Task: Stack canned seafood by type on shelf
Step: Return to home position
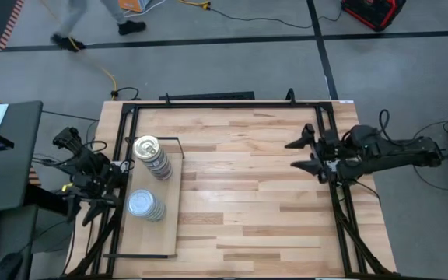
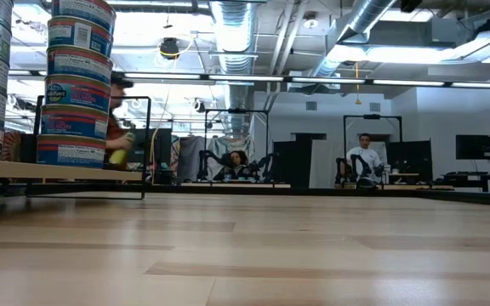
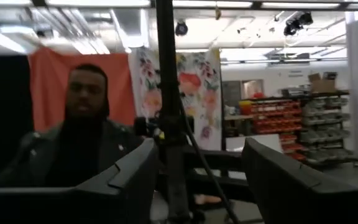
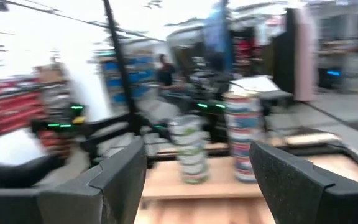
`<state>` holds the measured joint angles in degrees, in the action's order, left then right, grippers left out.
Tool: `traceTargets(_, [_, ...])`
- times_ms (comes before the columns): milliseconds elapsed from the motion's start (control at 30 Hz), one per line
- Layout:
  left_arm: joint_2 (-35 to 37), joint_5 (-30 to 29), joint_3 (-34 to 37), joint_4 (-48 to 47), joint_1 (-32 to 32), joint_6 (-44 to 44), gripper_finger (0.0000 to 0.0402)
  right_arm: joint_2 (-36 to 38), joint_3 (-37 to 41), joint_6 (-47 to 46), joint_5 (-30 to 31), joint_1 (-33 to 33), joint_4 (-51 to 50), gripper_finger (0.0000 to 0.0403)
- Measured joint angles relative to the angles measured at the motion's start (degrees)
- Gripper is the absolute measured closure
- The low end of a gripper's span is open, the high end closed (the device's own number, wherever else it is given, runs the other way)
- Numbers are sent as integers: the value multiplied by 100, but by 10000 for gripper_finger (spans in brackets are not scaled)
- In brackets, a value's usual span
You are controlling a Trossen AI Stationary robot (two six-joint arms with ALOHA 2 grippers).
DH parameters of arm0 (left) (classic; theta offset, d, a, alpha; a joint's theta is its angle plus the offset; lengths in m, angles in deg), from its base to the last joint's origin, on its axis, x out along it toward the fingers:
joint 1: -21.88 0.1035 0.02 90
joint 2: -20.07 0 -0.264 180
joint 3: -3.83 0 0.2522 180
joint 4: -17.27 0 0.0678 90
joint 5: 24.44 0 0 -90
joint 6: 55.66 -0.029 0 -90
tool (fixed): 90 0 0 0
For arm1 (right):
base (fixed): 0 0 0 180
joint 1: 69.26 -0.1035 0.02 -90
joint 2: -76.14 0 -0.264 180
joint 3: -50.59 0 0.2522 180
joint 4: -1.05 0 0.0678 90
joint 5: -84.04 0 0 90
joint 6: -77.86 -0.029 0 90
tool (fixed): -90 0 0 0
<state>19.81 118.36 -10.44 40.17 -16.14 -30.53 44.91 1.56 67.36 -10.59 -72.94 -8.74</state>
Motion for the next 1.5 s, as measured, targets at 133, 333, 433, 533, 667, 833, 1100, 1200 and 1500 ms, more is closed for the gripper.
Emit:
traceTargets(133, [0,62,0,-350,-1,168,181,263,0,-126,-925,-2,-62,92])
traceTargets(333, [0,-16,0,-722,0,113,181,880,-2,36,-2686,-5,-250,92])
traceTargets(433, [-2,-34,0,-940,0,181,181,1146,-2,322,-3347,-11,-489,92])
traceTargets(533, [-2,2,1,-1047,0,276,181,1356,-2,649,-3713,-106,-734,92])
traceTargets(667, [0,187,2,-1211,-2,342,181,1582,-2,942,-3765,-265,-1078,92])
traceTargets(833, [-2,286,2,-1329,0,371,181,1763,0,904,-3765,-347,-1632,92])
traceTargets(1100, [-2,345,2,-1419,0,1497,181,1793,0,-10,-3763,-343,-1818,92])
traceTargets(1200, [-2,390,2,-1411,-2,1813,181,1795,0,49,-3764,-343,-1823,92])
traceTargets(1500, [0,1705,4,-1492,-2,633,181,1791,0,1696,-3765,-343,-3204,92])
